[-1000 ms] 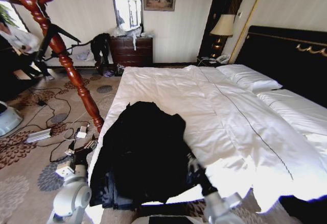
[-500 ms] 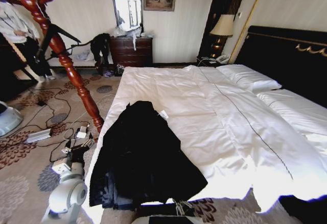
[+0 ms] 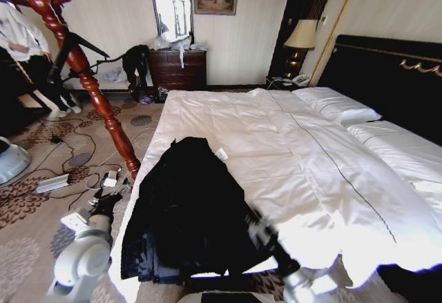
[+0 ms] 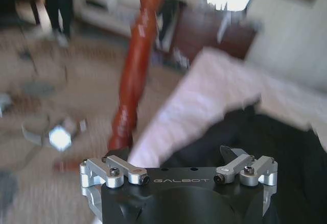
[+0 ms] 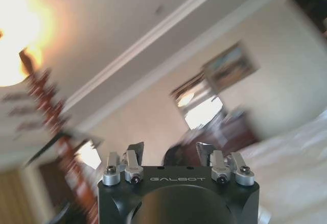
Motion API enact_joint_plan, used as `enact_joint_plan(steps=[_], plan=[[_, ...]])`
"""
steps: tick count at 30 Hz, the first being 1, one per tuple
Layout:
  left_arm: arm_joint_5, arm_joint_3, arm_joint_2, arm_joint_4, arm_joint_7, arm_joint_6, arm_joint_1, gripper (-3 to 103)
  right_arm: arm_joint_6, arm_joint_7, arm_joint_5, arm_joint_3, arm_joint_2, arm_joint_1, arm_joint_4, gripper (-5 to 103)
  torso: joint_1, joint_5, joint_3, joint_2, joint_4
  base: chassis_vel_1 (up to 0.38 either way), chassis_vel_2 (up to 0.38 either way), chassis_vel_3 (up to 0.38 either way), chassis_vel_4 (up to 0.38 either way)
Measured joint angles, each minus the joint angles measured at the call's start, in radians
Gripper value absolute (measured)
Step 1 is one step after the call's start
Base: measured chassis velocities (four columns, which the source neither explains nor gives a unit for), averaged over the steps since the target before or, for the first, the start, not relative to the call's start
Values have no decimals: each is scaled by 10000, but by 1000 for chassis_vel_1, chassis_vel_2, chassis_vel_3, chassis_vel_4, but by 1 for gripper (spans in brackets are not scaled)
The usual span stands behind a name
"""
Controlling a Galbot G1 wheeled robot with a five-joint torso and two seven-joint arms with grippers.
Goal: Pick up the clothes from the bed and hang them on the clothes hanger.
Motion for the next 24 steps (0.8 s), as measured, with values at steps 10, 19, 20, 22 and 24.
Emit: enact_joint_plan(steps=[10,19,20,22,24], plan=[[-402,1675,19,-507,-3006,1456,1791,100,-1037,2301,1089,1893,1055,1629,-171,95,0,-1,0,-1,6,0,0,0,0],[1474,671,407,887,-2075,418,1929,100,-1293,2595,709,1744,1877,1556,-169,100,1,-3,0,-2,2,0,0,0,0],[1328,621,413,998,-1809,225,1956,100,-1317,2615,681,1691,1906,1557,-172,100,0,-5,0,0,4,0,0,0,0],[1111,589,397,995,-1673,98,1963,100,-1325,2621,660,1668,1919,1555,-179,100,0,-4,0,0,5,0,0,0,0],[214,467,278,648,-1292,-226,1915,100,-1347,2648,609,1636,1935,1524,-198,100,0,-2,0,0,3,0,0,0,0]])
